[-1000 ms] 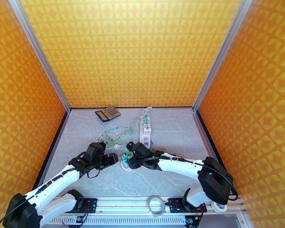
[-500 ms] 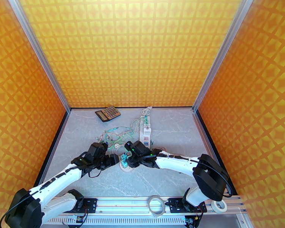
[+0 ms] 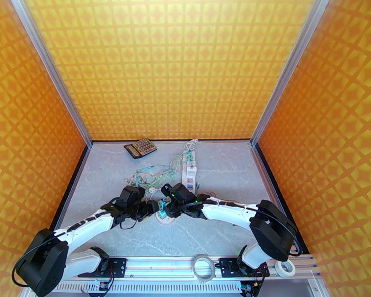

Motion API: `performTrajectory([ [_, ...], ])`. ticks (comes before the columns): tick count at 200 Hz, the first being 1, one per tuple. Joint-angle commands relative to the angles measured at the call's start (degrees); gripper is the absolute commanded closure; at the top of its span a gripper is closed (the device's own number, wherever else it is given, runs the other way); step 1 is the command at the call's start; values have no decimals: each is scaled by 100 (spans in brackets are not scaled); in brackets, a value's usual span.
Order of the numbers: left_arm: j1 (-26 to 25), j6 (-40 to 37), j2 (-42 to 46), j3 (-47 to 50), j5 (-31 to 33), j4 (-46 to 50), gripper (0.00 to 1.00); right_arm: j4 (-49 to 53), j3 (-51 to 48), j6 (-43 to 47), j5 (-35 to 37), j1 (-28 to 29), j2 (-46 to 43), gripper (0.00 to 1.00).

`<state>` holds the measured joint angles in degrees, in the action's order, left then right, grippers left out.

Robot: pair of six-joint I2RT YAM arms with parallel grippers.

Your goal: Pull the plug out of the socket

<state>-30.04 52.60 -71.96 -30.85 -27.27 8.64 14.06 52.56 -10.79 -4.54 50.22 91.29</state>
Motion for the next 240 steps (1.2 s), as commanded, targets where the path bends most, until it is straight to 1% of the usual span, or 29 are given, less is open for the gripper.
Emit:
performTrajectory([
  [1, -28, 40, -109, 52, -185, -161, 37, -149, -17, 33, -134, -11, 83, 65],
  [40, -37, -2, -237, 190, -235, -102, 38, -72, -27, 123, -85, -2, 126, 63],
  [76, -56, -92, -459, 242, -200, 134, 37, 8, -25, 233, 29, 105, 202, 63],
  [92, -55, -76, -582, 254, -162, 162, 40, 55, -29, 242, 82, 167, 256, 66],
  [102, -55, -63, -633, 246, -135, 194, 41, 55, -60, 222, 116, 192, 224, 74],
  [107, -62, -48, -650, 242, -122, 209, 41, 53, -72, 211, 145, 208, 193, 76],
  [127, -56, -55, -681, 207, -12, 357, 42, 87, -86, 227, 349, 332, 43, 75],
  [154, -58, -75, -757, 174, 11, 437, 42, 296, 89, 419, 685, 676, -22, 75],
  [173, -55, -108, -801, 160, 37, 500, 42, 301, 124, 333, 562, 728, 11, 74],
  [205, -54, -192, -754, 169, 111, 670, 43, 159, 3, 73, 564, 701, -146, 75],
  [221, -46, -239, -721, 214, 147, 723, 44, 146, -42, -37, 434, 569, -214, 75],
  [240, -39, -285, -754, 273, 169, 741, 45, 9, -146, -227, 80, 278, -329, 75],
])
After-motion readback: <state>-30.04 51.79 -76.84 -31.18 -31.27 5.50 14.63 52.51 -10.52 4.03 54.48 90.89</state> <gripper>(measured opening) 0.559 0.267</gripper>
